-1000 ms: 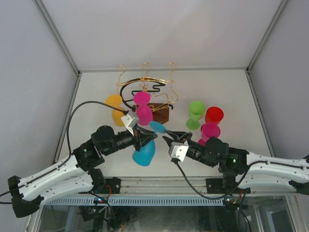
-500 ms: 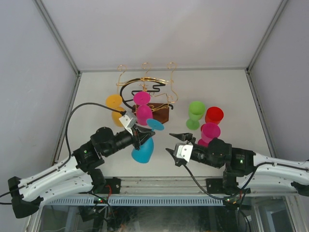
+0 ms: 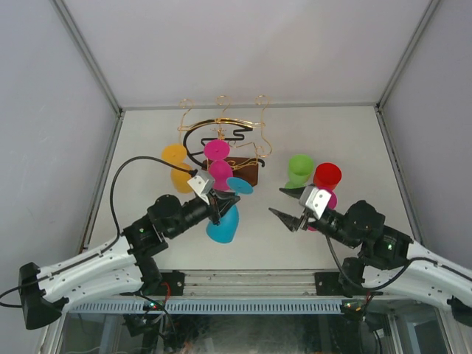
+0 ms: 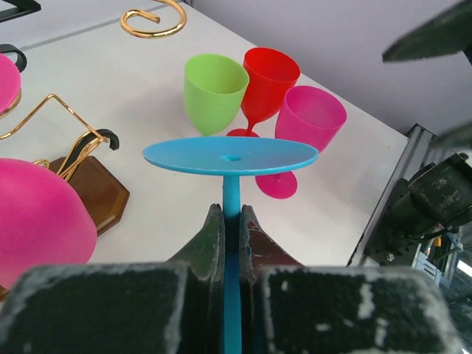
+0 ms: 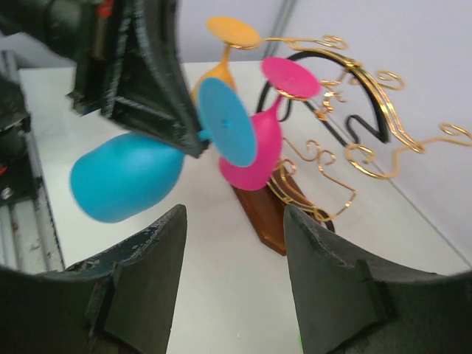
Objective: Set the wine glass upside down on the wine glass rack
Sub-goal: Turn the wine glass upside down at the wine rack.
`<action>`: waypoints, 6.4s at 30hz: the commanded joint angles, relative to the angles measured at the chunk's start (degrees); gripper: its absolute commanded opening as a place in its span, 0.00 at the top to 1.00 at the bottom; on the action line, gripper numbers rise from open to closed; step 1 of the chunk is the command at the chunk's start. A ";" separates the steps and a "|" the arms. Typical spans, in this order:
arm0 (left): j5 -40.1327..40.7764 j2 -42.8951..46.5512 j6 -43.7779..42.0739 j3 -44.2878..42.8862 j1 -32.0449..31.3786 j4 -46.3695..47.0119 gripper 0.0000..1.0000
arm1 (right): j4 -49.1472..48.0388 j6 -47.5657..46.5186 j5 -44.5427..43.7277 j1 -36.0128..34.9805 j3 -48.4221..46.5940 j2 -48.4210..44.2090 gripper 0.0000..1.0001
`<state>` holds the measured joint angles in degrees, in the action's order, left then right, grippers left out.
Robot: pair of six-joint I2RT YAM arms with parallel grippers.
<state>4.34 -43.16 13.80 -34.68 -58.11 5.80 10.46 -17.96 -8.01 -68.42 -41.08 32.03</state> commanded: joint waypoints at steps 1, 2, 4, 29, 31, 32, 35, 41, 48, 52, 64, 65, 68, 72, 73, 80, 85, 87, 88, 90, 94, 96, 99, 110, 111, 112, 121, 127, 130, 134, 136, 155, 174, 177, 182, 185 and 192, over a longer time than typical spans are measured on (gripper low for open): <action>2.04 -0.79 -2.33 0.93 0.10 7.90 1.00 | -3.37 10.57 10.30 10.79 -0.80 -2.34 0.46; 2.26 -1.04 -2.58 1.19 0.10 8.90 1.00 | -3.99 12.54 12.23 13.47 -0.62 -2.89 0.46; 2.91 -1.42 -3.00 1.72 0.11 10.83 1.00 | -4.63 16.43 14.73 18.53 -0.26 -3.99 0.45; 11.02 -16.85 -4.76 0.92 -0.04 32.45 1.00 | 6.86 24.03 16.42 32.21 1.08 -13.66 0.43; 11.44 -18.41 -4.75 -0.49 -0.16 33.16 1.00 | 7.33 23.86 16.36 32.21 1.09 -14.06 0.43; 11.48 -19.05 -4.86 -1.11 -0.21 33.40 1.00 | 7.52 23.78 16.24 32.21 1.08 -14.24 0.43; 12.25 -20.29 -5.80 -2.40 -0.54 33.97 1.00 | 8.06 23.54 15.94 32.19 1.02 -14.66 0.43; 14.13 -21.01 -9.85 -3.84 -2.26 34.64 1.00 | 8.44 23.58 16.27 32.21 1.09 -14.57 0.43; 20.90 -23.70 -13.64 -2.34 -4.00 46.46 1.00 | 8.63 23.50 17.00 32.21 1.00 -14.22 0.43; 21.29 -25.20 -15.58 -3.54 -4.74 47.79 1.00 | 9.53 23.32 16.80 32.21 0.92 -14.10 0.43; 25.50 -32.64 -19.12 -2.55 -5.47 63.97 1.00 | 10.49 23.10 17.26 32.29 0.48 -13.75 0.43; 25.62 -33.19 -19.36 -2.74 -5.48 64.41 1.00 | 10.62 23.06 17.19 32.23 0.47 -13.75 0.43; 25.63 -34.40 -20.21 -3.27 -5.47 65.55 1.00 | 10.88 23.05 17.18 32.30 0.41 -13.75 0.43; 25.94 -36.06 -22.55 -3.38 -5.51 68.52 1.00 | 11.11 23.00 17.11 32.30 0.44 -13.84 0.43; 26.10 -36.56 -23.15 -3.32 -5.51 69.48 1.00 | 11.13 22.97 17.15 32.30 0.36 -13.84 0.43; 27.45 -40.38 -25.58 -4.13 -5.46 73.45 1.00 | 11.33 22.53 17.00 32.30 0.38 -13.84 0.43; 28.77 -41.58 -26.74 -4.53 -5.27 74.41 1.00 | 11.58 22.36 16.88 32.30 0.37 -13.48 0.43; 28.61 -41.72 -26.12 -4.38 -4.81 74.55 1.00 | 11.72 22.35 16.75 32.29 0.18 -13.12 0.43; 28.31 -41.73 -25.38 -4.24 -4.43 74.58 1.00 | 11.73 22.43 16.79 32.30 0.01 -12.99 0.43; 27.05 -41.71 -23.35 -3.97 -3.32 74.53 1.00 | 11.68 22.56 16.84 32.30 -0.14 -13.03 0.43; 26.26 -42.16 -22.27 -4.32 -2.31 74.51 1.00 | 12.20 22.61 16.45 32.30 -0.15 -13.22 0.43; 26.17 -42.59 -22.24 -4.51 -2.21 74.44 1.00 | 12.55 22.46 16.36 32.29 -0.15 -13.25 0.43; 26.16 -43.37 -21.72 -4.52 -2.19 74.49 1.00 | 12.57 22.46 16.43 32.30 -0.14 -13.27 0.43; 27.42 -46.17 -20.72 -5.43 -2.23 74.53 1.00 | 12.89 22.53 16.71 32.30 -0.14 -13.48 0.43; 27.55 -46.36 -20.86 -5.67 -2.26 74.56 1.00 | 12.88 22.53 16.67 32.30 -0.14 -13.49 0.43; 27.64 -46.56 -20.99 -5.86 -2.17 74.59 1.00 | 12.99 22.49 16.67 32.31 -0.14 -13.57 0.43; 28.18 -48.41 -21.37 -7.44 -1.42 74.48 1.00 | 14.05 22.19 17.04 32.31 -0.90 -13.58 0.43; 28.16 -49.42 -21.49 -8.10 -0.79 74.53 1.00 | 14.49 22.28 17.21 32.33 -1.31 -13.50 0.43; 28.27 -50.05 -21.12 -8.26 -0.45 74.53 1.00 | 14.62 22.35 17.45 32.31 -1.46 -13.33 0.43; 28.16 -51.23 -21.08 -8.95 -0.23 74.57 1.00 | 14.85 22.26 17.44 32.32 -1.77 -13.23 0.43; 28.18 -51.85 -21.03 -9.44 -0.17 74.56 1.00 | 15.01 22.26 17.39 32.39 -1.91 -13.27 0.43; 27.57 -55.94 -23.35 -14.17 0.10 75.14 1.00 | 16.86 21.99 17.10 32.39 -2.51 -13.51 0.43; 22.68 -57.43 -24.12 -15.25 -0.03 74.90 1.00 | 18.07 21.74 16.79 32.39 -2.62 -14.32 0.43; 21.85 -57.56 -24.60 -14.87 -0.29 74.88 1.00 | 18.05 21.73 16.75 32.36 -2.66 -14.28 0.43; 20.63 -57.43 -25.32 -13.95 -0.93 74.93 1.00 | 18.24 21.81 16.80 32.39 -2.61 -14.28 0.43; 20.03 -57.31 -25.57 -13.51 -1.32 74.88 1.00 | 18.19 21.78 16.81 32.39 -2.63 -14.28 0.43; 21.01 -57.15 -26.65 -12.65 -2.32 75.00 1.00 | 18.43 21.73 16.63 32.39 -2.62 -14.59 0.43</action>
<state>26.33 -100.51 -11.31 -46.74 -59.90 77.97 29.93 4.60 9.10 -36.36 -41.45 18.09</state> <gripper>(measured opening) 0.046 0.571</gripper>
